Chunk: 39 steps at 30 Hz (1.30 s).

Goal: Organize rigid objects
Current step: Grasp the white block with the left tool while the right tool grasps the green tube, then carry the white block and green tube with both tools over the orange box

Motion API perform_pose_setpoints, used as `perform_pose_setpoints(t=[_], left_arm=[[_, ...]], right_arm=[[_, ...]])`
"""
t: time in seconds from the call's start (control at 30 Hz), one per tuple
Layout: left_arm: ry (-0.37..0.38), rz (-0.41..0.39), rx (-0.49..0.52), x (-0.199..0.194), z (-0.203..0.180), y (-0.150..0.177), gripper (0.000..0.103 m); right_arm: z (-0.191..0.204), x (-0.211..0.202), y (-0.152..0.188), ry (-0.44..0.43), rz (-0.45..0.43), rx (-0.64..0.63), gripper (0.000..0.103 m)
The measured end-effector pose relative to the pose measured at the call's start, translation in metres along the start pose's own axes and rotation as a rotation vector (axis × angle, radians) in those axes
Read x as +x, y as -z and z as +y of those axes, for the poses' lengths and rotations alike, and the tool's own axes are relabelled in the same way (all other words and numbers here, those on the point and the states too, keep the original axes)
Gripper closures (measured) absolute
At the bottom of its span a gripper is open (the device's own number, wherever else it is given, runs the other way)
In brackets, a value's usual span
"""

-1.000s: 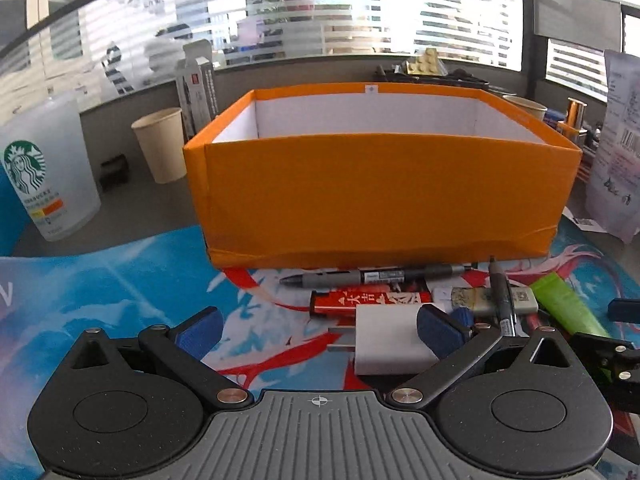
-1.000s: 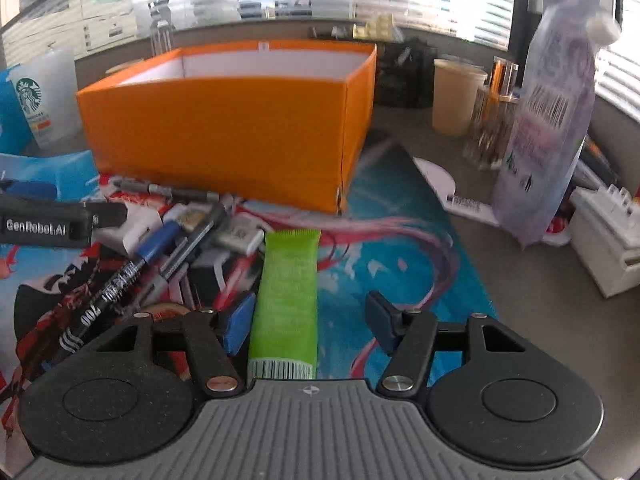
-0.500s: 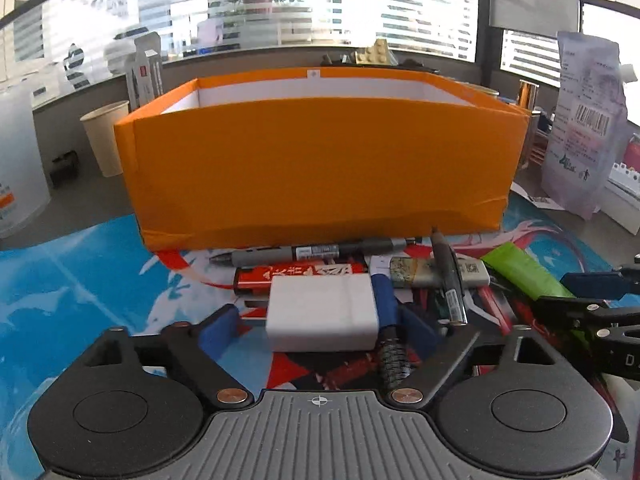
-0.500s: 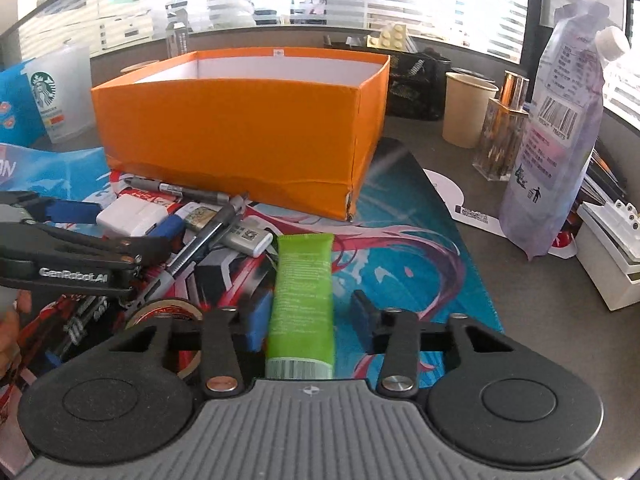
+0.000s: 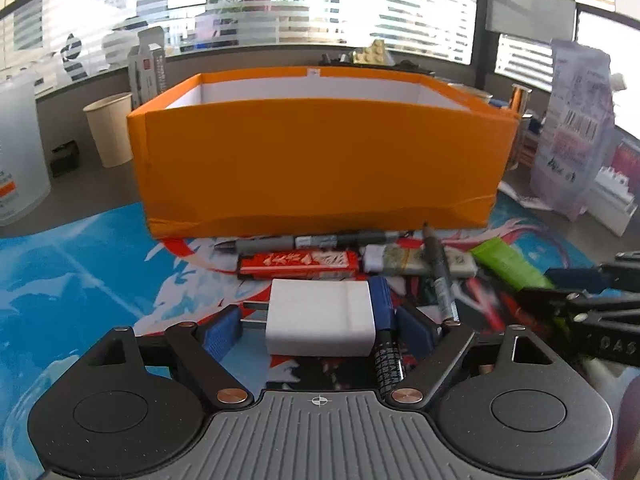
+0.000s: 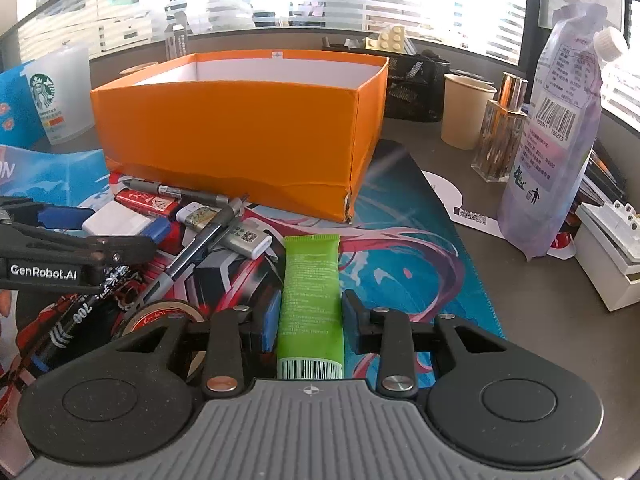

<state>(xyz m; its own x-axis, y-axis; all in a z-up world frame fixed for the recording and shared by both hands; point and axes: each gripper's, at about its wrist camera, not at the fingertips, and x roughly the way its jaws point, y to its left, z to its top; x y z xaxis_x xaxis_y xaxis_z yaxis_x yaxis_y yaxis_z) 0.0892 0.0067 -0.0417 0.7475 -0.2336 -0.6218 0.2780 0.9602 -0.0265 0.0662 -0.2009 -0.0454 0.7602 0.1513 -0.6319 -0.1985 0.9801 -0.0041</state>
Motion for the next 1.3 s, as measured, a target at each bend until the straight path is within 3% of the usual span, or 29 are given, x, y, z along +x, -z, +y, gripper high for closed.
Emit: perform_pose_setpoints(t=[0.2, 0.3, 0.4, 0.5, 0.6, 0.9, 1.3], left_arm=[[-0.003, -0.032, -0.009, -0.009, 0.004, 0.0, 0.017], [-0.028, -0.058, -0.017, -0.014, 0.008, -0.003, 0.01], [-0.04, -0.045, -0.023, -0.012, 0.01, -0.004, 0.009], [-0.006, -0.023, -0.067, -0.008, 0.016, -0.002, 0.012], [0.054, -0.031, -0.124, -0.006, 0.024, -0.001, 0.035], [0.043, -0.018, -0.114, -0.008, 0.023, -0.002, 0.035], [0.013, -0.09, -0.096, -0.036, 0.023, -0.017, 0.035]], right_arm=[[0.001, -0.001, 0.001, 0.006, 0.001, -0.007, 0.073], [0.001, 0.0, 0.001, 0.007, 0.001, -0.01, 0.073], [0.001, -0.001, 0.001, 0.006, 0.001, -0.009, 0.073], [0.001, -0.001, 0.0, 0.006, 0.001, -0.009, 0.073], [0.001, -0.001, 0.001, 0.006, 0.0, -0.007, 0.073], [0.001, -0.002, 0.001, 0.006, -0.01, 0.01, 0.073], [0.001, -0.014, -0.003, 0.009, -0.057, 0.015, 0.073]])
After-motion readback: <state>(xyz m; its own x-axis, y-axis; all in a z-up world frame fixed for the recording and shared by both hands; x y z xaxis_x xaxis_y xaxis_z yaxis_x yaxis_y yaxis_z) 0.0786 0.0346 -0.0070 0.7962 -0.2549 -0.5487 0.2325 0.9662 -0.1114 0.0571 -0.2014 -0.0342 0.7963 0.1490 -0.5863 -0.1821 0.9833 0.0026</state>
